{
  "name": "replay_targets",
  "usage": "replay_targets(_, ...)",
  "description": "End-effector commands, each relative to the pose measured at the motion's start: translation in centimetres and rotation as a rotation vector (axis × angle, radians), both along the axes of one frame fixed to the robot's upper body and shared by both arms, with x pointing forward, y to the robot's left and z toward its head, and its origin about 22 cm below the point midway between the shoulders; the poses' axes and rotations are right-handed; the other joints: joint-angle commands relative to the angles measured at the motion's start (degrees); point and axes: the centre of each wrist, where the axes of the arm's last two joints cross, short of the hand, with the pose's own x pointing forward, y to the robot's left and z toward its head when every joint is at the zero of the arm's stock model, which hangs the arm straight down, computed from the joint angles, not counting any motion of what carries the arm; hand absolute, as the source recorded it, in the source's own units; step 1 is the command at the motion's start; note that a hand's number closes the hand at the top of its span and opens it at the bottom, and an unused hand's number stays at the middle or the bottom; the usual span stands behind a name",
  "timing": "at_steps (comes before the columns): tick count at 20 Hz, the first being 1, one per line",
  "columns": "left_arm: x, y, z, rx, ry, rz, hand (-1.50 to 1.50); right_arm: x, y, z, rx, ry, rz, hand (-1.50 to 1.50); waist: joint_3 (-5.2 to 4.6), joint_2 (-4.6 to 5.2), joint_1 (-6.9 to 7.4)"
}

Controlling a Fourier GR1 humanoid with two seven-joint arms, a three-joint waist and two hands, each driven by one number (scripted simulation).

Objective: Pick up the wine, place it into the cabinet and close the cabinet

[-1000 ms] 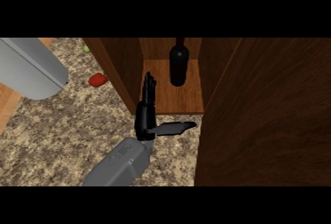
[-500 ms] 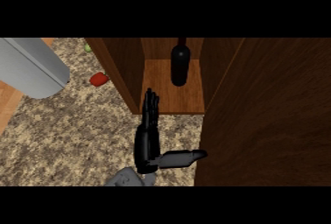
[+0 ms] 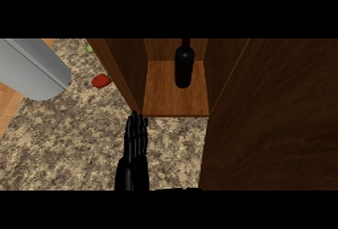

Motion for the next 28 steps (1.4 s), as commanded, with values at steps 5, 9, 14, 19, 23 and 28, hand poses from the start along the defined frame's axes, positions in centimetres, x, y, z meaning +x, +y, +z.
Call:
replay_targets(5, -2.9, 3.8, 0.3, 0.028, -0.015, -0.067, -1.5, -2.0, 1.2, 1.6, 0.054, 0.041, 0.162, 1.5, -0.05, 0.06, -0.04)
replay_targets(9, -3.9, 6.9, 2.6, 0.026, -0.03, -0.121, -1.5, -1.4, 1.4, 0.9, -0.014, 0.051, 0.201, 1.5, -0.03, 0.03, 0.06)
replay_targets(14, -4.9, 7.8, 0.8, 0.031, -0.033, -0.122, -1.5, -2.0, 1.6, 0.2, -0.041, 0.012, 0.225, 1.5, -0.05, 0.1, -0.12)
replay_targets(19, -5.1, 11.2, 2.4, 0.049, -0.036, -0.104, -1.5, -3.2, 2.1, -0.6, 0.03, 0.171, 0.358, 1.5, -0.04, -0.06, -0.27)
replay_targets(23, -6.4, 12.9, 3.7, 0.044, -0.066, -0.083, -1.5, -3.4, 2.7, -0.8, 0.049, 0.223, 0.378, 1.5, -0.04, -0.08, 0.26)
replay_targets(28, -5.2, 15.4, 4.8, 0.038, -0.082, -0.037, -1.5, -3.8, 4.6, -0.5, -0.017, 0.193, 0.516, 1.5, -0.07, -0.05, 0.3)
